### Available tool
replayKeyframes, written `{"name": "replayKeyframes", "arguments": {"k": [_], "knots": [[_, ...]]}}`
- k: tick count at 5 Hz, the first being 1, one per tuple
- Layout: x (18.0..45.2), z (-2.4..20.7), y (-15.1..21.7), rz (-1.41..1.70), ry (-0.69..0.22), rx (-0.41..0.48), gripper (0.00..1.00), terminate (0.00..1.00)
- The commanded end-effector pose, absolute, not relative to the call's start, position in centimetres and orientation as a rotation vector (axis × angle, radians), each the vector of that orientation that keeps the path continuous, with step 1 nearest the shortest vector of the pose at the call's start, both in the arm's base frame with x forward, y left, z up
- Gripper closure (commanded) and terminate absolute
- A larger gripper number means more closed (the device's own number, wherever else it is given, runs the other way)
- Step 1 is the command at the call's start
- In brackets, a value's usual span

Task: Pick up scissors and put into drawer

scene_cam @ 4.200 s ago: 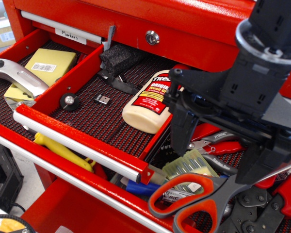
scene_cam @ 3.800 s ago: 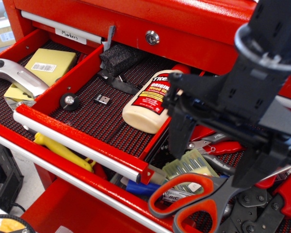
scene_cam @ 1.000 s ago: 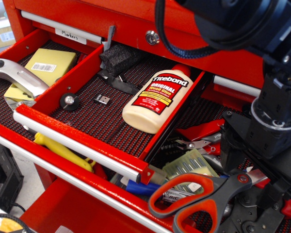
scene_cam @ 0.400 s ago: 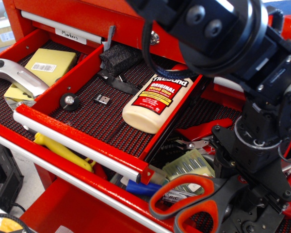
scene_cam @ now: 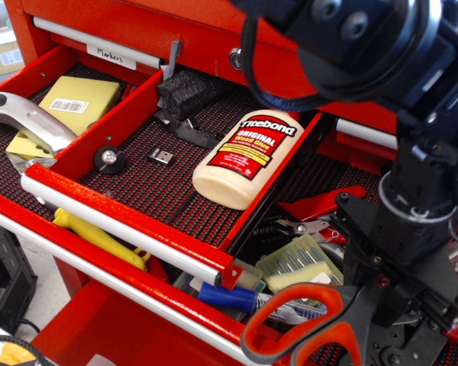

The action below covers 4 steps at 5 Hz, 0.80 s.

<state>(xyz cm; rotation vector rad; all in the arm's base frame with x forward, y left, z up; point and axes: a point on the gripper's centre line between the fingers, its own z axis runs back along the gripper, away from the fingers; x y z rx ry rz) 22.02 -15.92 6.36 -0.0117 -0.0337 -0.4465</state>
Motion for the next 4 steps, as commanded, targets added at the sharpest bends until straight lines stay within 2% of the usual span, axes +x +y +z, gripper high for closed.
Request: {"name": "replayKeyframes", "arguments": {"k": [1, 2, 3, 4], "knots": [[22.9, 12.4, -15.5, -0.389, 0.091, 0.032, 1.0, 0.0], [22.5, 14.5, -13.6, -0.339, 0.207, 0.117, 1.0, 0.0], [22.1, 15.8, -11.5, -0.416, 0.23, 0.231, 1.0, 0.0], [22.2, 15.8, -8.8, -0.52, 0.198, 0.293, 1.0, 0.0]]}}
